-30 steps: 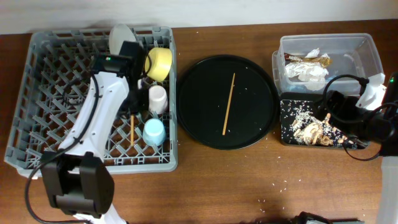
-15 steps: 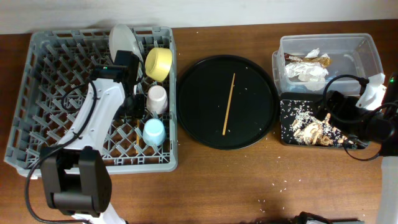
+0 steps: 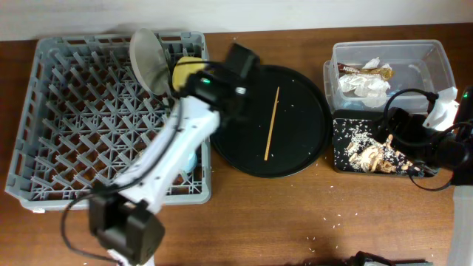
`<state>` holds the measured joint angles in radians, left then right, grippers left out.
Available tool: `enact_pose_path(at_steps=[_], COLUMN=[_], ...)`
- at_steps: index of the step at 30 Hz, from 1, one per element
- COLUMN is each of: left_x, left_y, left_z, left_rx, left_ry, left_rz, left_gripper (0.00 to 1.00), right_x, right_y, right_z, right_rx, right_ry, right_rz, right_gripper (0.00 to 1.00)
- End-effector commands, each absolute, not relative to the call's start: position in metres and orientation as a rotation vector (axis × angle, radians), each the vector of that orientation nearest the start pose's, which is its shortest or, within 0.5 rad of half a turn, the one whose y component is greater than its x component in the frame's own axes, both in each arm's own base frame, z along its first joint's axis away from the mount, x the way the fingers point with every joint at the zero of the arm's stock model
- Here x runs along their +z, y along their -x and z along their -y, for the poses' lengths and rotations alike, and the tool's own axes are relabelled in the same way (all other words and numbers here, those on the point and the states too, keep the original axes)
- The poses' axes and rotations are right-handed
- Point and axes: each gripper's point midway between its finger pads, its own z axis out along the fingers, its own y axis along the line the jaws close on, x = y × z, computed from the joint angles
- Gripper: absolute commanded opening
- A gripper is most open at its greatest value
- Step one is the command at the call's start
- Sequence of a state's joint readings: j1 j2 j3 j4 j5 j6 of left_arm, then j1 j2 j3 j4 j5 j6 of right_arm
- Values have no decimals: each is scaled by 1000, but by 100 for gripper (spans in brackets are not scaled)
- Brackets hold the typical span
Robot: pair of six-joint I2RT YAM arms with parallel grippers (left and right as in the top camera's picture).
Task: Sort waste into correct bins and load items into the dishwasher rack
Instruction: 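Reach the left gripper to the second chopstick on the tray, then grasp the second chopstick and lay it in the rack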
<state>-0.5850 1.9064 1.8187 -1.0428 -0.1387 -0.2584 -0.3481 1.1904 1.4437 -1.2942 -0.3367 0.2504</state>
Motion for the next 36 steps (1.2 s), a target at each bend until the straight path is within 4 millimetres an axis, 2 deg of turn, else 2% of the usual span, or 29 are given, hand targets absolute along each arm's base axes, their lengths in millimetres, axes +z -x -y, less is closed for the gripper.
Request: enact_pose_path(at_steps=[1, 2, 7, 14, 20, 26, 31, 36], left_x=[115, 94, 57, 43, 13, 7, 5, -14], left_y=[-384, -380, -375, -374, -361, -361, -368, -365], left_z=[284, 294, 306, 324, 334, 333, 321, 314], left_rx=[-229, -261, -256, -273, -242, -222, -113, -38], left_ry=[-468, -496, -509, -550, -604, -607, -592, -603], left_rz=[-2796, -2836, -2900, -2874, -2918, -2926, -2906, -2933], left_gripper=[56, 56, 51, 42, 42, 34, 30, 30], right_x=[276, 276, 276, 276, 276, 276, 276, 276], right_y=[-267, -267, -267, -267, -267, -267, -267, -267], right_z=[40, 40, 40, 40, 40, 40, 40, 40], right_rx=[383, 383, 383, 383, 383, 383, 383, 383], right_ry=[-641, -641, -641, -641, -641, -641, -641, -641], right_rz=[-2487, -2487, -2487, -2487, -2487, -2487, -2487, -2487], right_gripper=[99, 99, 98, 99, 98, 98, 98, 98])
